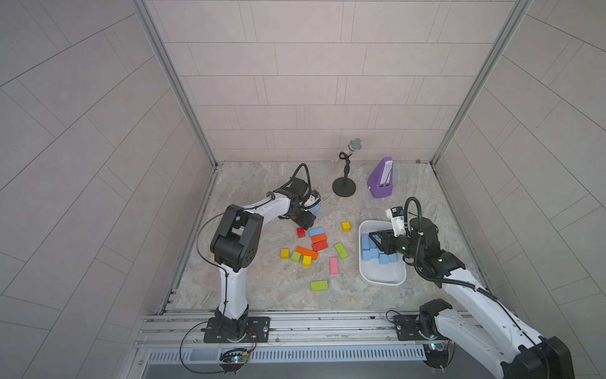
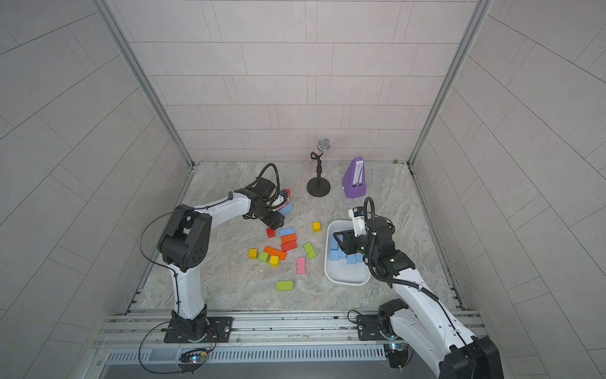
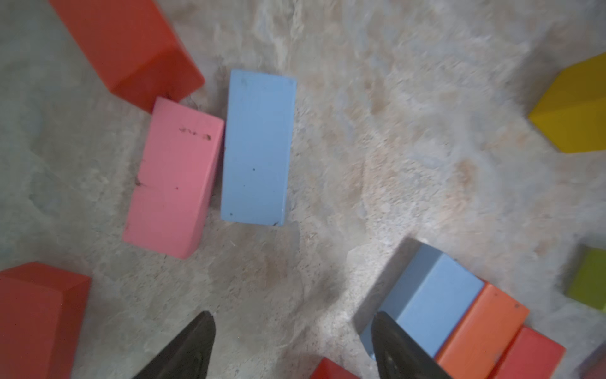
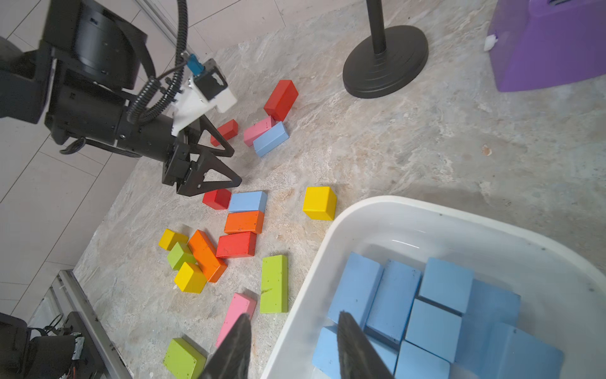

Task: Pick out the blue building blocks
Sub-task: Pick up the building block from the center of the board.

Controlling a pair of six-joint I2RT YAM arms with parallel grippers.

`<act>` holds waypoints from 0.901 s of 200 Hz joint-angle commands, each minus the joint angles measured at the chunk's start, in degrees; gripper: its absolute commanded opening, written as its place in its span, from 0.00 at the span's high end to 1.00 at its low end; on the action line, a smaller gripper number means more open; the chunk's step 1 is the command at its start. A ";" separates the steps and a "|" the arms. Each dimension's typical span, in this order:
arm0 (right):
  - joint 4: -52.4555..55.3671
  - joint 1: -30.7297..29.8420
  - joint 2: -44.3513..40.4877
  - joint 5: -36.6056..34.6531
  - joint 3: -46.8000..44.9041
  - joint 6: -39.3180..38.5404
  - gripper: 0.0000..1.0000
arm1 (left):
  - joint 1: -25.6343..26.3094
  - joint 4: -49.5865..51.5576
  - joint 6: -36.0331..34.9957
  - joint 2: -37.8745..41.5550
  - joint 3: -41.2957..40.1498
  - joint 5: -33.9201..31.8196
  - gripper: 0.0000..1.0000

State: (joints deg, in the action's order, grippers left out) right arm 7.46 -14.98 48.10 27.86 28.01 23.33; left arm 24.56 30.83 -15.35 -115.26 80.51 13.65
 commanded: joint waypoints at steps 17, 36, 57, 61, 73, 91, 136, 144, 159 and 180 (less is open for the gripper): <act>-0.59 -0.04 -1.27 0.02 -0.72 -2.05 0.55 | 0.50 7.40 -1.42 -4.10 7.66 -3.17 0.20; -0.90 -0.04 -1.04 0.10 -0.68 -2.58 0.55 | 0.87 9.24 -1.67 -6.65 11.31 -3.54 0.19; -0.61 -0.03 -0.53 0.08 -0.33 -2.63 0.55 | 1.15 11.66 -1.84 -9.98 15.87 -3.60 0.19; -0.60 -0.05 -0.52 0.22 -0.22 -2.59 0.55 | 1.17 12.21 -1.87 -10.62 16.73 -3.74 0.19; -0.61 0.00 -0.47 0.61 -0.35 -2.59 0.55 | 1.37 13.68 -1.96 -12.47 19.48 -4.13 0.19; -0.43 -0.05 -0.79 0.53 -0.36 -2.72 0.55 | 1.56 15.45 -2.37 -14.89 23.19 -4.75 0.19; -0.35 -0.02 -0.95 0.18 -0.37 -3.11 0.56 | 2.68 16.72 -5.29 -18.41 28.84 -8.08 0.22; -0.26 -0.04 -0.90 0.18 -0.33 -3.12 0.56 | 2.86 16.70 -6.09 -18.59 29.08 -8.33 0.25; -0.17 0.02 -0.85 0.03 -0.24 -3.17 0.56 | 3.27 16.79 -7.32 -18.77 29.17 -8.92 0.28; 0.09 -0.02 -1.02 0.18 -0.04 -2.88 0.56 | 3.59 17.14 -8.25 -19.05 29.26 -9.15 0.37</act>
State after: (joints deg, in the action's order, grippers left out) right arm 7.51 -14.98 47.66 28.05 27.40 21.19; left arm 27.49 45.21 -20.62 -132.99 108.57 6.04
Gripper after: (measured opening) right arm 0.441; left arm 0.669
